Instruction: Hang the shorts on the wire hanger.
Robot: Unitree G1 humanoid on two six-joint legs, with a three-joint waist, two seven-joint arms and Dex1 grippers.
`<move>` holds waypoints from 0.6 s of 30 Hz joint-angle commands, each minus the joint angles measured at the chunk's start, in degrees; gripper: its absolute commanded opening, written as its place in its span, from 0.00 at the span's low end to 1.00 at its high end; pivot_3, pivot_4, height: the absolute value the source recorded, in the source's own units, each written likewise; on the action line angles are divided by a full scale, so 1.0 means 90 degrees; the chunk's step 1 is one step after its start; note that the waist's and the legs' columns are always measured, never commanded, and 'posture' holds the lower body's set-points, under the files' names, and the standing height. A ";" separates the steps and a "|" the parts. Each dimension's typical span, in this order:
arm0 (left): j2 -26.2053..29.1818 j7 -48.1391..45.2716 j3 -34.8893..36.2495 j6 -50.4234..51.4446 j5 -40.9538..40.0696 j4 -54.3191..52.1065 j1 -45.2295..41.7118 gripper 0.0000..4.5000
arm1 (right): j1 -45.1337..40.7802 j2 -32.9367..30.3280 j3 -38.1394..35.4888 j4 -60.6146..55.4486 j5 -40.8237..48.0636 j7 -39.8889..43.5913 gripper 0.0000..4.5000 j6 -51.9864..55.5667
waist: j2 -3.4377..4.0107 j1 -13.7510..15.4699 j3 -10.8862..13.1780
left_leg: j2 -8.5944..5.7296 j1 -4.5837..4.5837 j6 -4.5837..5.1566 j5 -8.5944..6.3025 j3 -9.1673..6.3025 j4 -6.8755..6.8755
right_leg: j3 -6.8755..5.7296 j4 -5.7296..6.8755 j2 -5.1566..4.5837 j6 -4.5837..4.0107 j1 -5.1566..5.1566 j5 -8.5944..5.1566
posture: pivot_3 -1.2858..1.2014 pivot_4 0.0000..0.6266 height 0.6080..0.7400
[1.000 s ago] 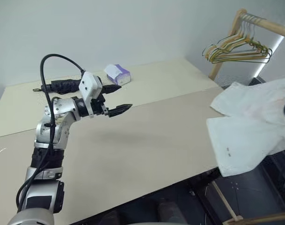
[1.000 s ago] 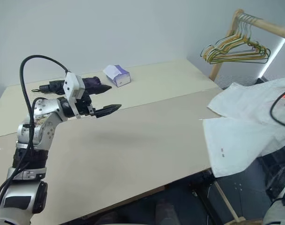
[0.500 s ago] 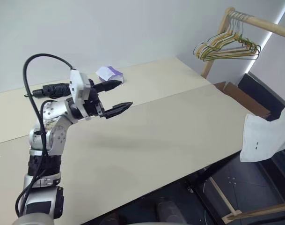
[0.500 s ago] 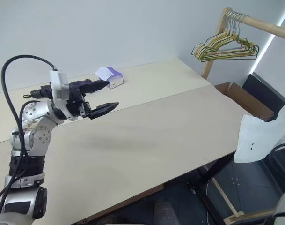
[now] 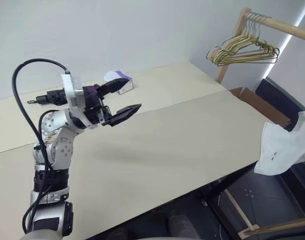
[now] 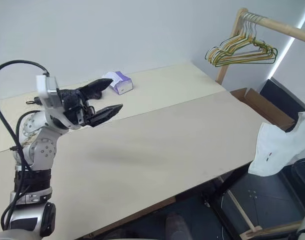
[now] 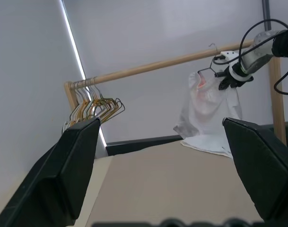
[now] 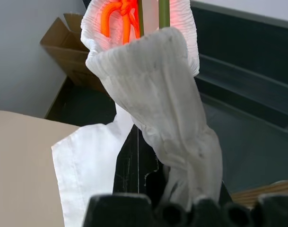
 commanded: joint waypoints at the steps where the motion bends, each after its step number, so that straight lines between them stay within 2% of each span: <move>1: 0.0058 -0.0026 0.0050 -0.0187 0.0000 -0.0136 0.0000 0.99 | 0.0047 -0.0173 -0.0140 -0.0106 0.0206 0.0017 0.00 -0.0158 | 0.0009 0.0001 0.0000 | 0.0003 0.0030 0.0001 -0.0002 0.0000 -0.0010 | -0.0004 -0.0030 0.0003 0.0025 0.0037 -0.0013 | 0.44 0.00 1.00; 6: 0.0100 -0.0058 -0.0080 -0.0296 0.0153 -0.0115 0.0060 0.99 | 0.0190 -0.0151 -0.0057 -0.0107 0.0224 0.0024 0.00 -0.0241 | 0.0008 -0.0002 0.0000 | 0.0006 0.0037 0.0011 -0.0007 0.0012 -0.0009 | 0.0006 -0.0059 0.0003 0.0045 0.0052 0.0005 | 0.44 0.00 1.00; 12: 0.0101 -0.0073 -0.0002 -0.0271 0.0117 -0.0150 0.0063 1.00 | 0.0155 -0.0108 0.0321 -0.0172 0.0013 0.0058 0.43 -0.0399 | 0.0009 0.0003 0.0000 | 0.0005 0.0036 0.0014 -0.0009 0.0019 -0.0009 | 0.0012 -0.0064 0.0003 0.0048 0.0049 0.0010 | 0.45 0.00 1.00; 18: 0.0105 -0.0097 0.0013 -0.0287 0.0107 -0.0146 0.0033 1.00 | 0.0002 -0.0146 0.0291 -0.0242 0.0112 -0.0121 0.89 -0.0525 | 0.0008 0.0008 0.0000 | 0.0006 0.0036 0.0016 -0.0010 0.0021 -0.0009 | 0.0013 -0.0065 0.0003 0.0049 0.0049 0.0010 | 0.45 0.00 1.00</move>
